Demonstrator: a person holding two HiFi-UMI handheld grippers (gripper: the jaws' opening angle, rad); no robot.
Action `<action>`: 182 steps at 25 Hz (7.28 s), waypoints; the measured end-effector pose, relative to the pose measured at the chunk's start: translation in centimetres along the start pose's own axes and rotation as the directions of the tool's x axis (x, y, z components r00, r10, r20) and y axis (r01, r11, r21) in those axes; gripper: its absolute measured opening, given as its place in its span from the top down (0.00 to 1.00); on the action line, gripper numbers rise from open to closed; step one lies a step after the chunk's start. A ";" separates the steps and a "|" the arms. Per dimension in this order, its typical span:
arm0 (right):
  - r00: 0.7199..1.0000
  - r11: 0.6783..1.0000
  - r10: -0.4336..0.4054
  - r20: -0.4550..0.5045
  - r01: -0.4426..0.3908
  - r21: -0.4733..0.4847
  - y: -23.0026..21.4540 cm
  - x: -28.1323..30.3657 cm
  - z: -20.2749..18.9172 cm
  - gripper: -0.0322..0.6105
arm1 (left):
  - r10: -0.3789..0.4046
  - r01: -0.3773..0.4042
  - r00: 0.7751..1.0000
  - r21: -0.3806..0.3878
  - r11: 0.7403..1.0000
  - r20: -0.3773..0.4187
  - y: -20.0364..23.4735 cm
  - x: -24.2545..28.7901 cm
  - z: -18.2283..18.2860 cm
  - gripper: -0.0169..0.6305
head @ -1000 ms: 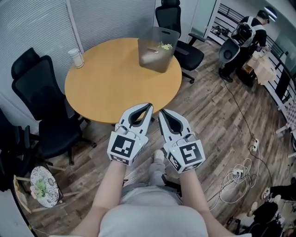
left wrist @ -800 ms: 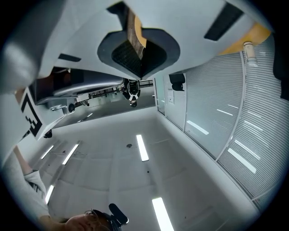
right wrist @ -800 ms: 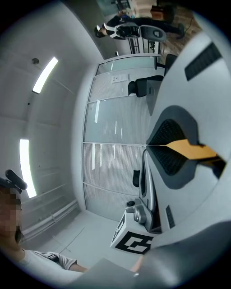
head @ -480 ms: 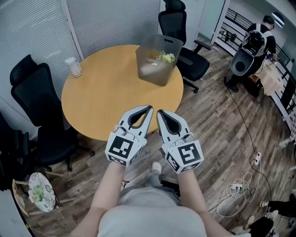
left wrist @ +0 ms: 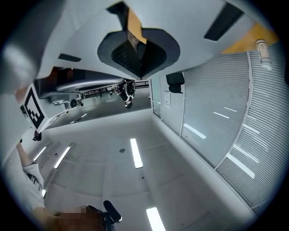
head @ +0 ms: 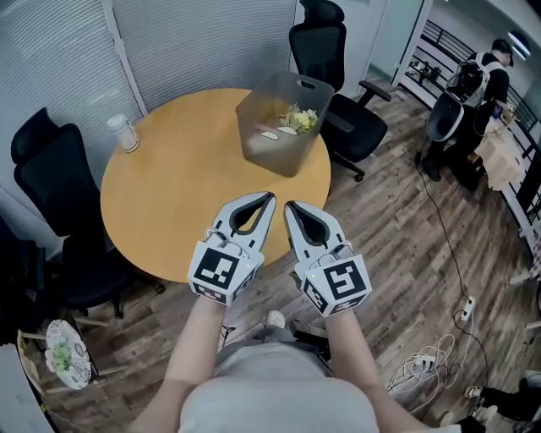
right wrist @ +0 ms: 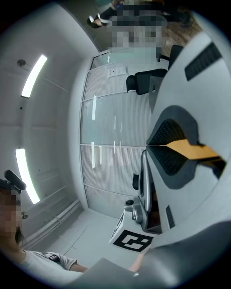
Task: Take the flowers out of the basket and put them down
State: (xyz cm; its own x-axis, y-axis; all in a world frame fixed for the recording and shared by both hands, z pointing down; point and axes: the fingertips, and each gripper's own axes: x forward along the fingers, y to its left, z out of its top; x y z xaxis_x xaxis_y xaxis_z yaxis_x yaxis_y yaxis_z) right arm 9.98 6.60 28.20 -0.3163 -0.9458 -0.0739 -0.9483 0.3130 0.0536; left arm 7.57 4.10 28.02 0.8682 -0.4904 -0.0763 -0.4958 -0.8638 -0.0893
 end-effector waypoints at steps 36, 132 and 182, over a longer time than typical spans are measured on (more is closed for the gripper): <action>0.996 0.996 -0.087 -0.029 0.087 0.005 -10.5 17.2 -0.7 0.91 | -0.092 0.091 0.995 0.034 0.995 0.040 17.7 13.7 1.3 0.97; 0.992 0.984 0.022 -0.128 0.001 0.176 -35.3 28.9 -8.9 0.91 | -0.268 0.486 0.110 -0.184 0.854 -0.957 21.8 34.6 -36.6 0.52; 0.995 0.969 -0.057 -0.084 0.076 0.234 -35.9 27.3 -6.9 0.91 | -0.292 0.428 0.268 -0.159 0.890 -0.918 22.5 36.4 -33.8 0.47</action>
State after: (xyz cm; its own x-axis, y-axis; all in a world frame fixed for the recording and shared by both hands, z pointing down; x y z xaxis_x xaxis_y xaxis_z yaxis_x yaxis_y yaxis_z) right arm 35.56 -31.10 31.14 -0.2581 -0.9661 0.0074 -0.9495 0.2522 -0.1865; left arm 28.78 -37.10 56.76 0.3976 0.0155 0.9174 -0.0665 -0.9967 0.0456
